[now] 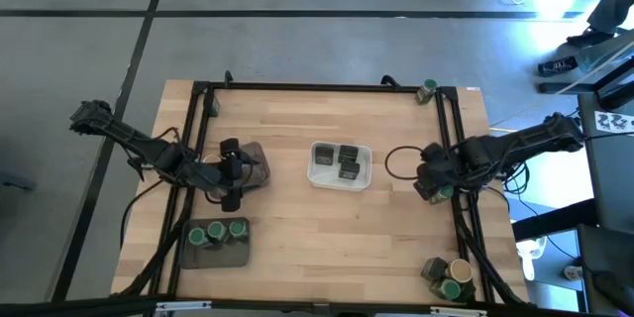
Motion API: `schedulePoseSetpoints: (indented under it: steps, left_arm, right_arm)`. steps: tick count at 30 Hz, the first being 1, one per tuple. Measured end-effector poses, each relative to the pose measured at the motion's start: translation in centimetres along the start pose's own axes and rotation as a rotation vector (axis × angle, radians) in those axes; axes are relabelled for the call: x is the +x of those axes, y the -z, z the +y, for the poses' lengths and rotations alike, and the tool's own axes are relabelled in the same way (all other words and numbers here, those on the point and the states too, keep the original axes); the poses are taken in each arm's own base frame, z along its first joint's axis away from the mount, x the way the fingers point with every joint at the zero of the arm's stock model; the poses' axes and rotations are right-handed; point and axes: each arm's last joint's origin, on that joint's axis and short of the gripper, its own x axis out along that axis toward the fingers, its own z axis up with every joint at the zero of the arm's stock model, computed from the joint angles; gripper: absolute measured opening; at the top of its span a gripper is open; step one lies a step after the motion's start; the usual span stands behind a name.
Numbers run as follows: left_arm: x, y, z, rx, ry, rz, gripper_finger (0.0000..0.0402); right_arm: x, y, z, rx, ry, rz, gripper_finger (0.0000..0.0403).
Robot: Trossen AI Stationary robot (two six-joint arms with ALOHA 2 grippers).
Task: Sort spices by type
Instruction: Put the green seasoning bottle into the bottom black bin
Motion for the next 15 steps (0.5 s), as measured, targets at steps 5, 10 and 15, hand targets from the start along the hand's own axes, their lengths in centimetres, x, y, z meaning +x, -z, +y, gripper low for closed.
schedulePoseSetpoints:
  steps: [5,10,15]
  left_arm:
    - [0.0,-0.3,-0.1,0.004,0.005,-0.025,0.0301]
    - [0.0,-0.3,-0.1,-0.003,0.005,-0.025,0.0301]
    - [0.0,-0.3,-0.1,0.004,0.005,-0.024,0.0301]
  right_arm:
    - [0.5,-0.1,0.6,0.024,0.028,0.045,0.0319]
    - [1.4,-0.1,1.0,0.058,0.164,0.096,0.0319]
    - [2.2,0.0,1.6,0.070,0.246,0.198,0.0319]
